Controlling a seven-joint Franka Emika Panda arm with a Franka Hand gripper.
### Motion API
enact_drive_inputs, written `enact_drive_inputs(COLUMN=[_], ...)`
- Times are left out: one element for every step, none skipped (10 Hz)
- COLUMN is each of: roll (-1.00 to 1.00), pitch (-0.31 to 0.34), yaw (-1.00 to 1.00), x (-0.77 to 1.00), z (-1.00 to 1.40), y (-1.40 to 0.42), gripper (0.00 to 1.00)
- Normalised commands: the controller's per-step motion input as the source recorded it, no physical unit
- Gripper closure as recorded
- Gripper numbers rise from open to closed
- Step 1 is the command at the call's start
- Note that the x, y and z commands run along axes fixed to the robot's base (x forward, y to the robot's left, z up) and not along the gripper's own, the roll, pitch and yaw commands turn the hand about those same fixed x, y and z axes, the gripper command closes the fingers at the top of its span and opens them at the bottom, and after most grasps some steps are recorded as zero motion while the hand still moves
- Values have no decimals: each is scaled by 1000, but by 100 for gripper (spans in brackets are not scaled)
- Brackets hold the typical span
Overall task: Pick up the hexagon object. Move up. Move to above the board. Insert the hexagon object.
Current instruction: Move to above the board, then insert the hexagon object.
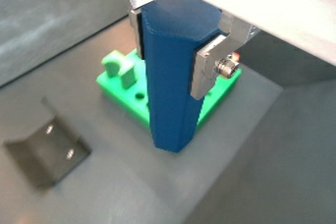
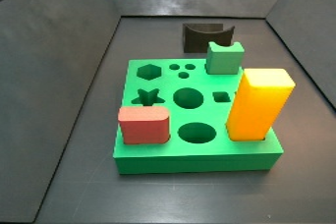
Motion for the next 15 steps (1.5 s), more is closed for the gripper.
enact_drive_inputs(roll=[-8, 3, 5, 9, 13, 29, 36, 0, 0, 0, 0, 0, 0, 0, 0], pitch=[131, 138, 151, 156, 154, 138, 95, 0, 0, 0, 0, 0, 0, 0, 0], yaw=[7, 8, 9, 8, 8, 9, 10, 0, 0, 0, 0, 0, 0, 0, 0], x=[597, 608, 627, 642, 534, 315, 188, -26, -117, -131, -129, -49, -6, -120, -206], z=[131, 137, 144, 147, 121, 74, 56, 0, 0, 0, 0, 0, 0, 0, -20], y=[-1000, -1000, -1000, -983, -788, -410, -240, 14, 154, 209, 143, 120, 134, 134, 149], gripper=[100, 100, 100, 100, 100, 100, 100, 100, 100, 100, 100, 100, 100, 100, 100])
